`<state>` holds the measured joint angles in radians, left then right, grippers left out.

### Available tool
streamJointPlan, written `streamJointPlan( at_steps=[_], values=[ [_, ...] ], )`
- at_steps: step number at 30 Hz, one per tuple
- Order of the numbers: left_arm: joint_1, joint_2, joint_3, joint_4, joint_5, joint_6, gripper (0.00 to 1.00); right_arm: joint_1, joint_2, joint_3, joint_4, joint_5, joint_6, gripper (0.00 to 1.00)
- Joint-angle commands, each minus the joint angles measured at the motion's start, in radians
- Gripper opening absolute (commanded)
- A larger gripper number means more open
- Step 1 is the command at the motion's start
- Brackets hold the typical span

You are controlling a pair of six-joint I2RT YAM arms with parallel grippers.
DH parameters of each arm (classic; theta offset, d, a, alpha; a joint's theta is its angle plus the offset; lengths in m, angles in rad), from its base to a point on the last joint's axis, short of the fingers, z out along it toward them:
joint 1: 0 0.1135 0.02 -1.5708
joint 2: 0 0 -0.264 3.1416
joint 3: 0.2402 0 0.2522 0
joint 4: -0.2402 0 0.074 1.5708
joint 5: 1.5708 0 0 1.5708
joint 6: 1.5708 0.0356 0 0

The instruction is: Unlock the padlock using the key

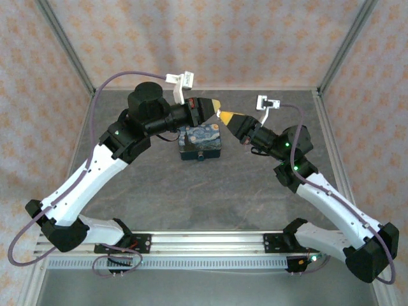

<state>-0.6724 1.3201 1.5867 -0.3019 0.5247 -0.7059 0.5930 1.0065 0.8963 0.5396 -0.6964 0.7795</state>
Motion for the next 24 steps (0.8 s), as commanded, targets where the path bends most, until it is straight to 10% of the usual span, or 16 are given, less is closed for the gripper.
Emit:
streamJointPlan(
  at_steps=[1, 8, 11, 24],
  values=[
    [-0.006, -0.043, -0.014, 0.045, -0.011, 0.014, 0.0, 0.001, -0.019, 0.028, -0.031, 0.039, -0.04, 0.0],
    [-0.006, -0.05, -0.018, 0.042, -0.027, 0.011, 0.0, 0.001, -0.009, 0.046, -0.04, 0.018, -0.04, 0.0],
    [-0.006, -0.043, -0.016, 0.041, -0.027, 0.008, 0.0, 0.001, -0.004, 0.047, -0.018, 0.013, -0.021, 0.36],
    [-0.006, -0.034, -0.026, 0.049, -0.039, -0.005, 0.0, 0.014, 0.019, 0.078, 0.01, -0.02, -0.011, 0.36]
  ],
)
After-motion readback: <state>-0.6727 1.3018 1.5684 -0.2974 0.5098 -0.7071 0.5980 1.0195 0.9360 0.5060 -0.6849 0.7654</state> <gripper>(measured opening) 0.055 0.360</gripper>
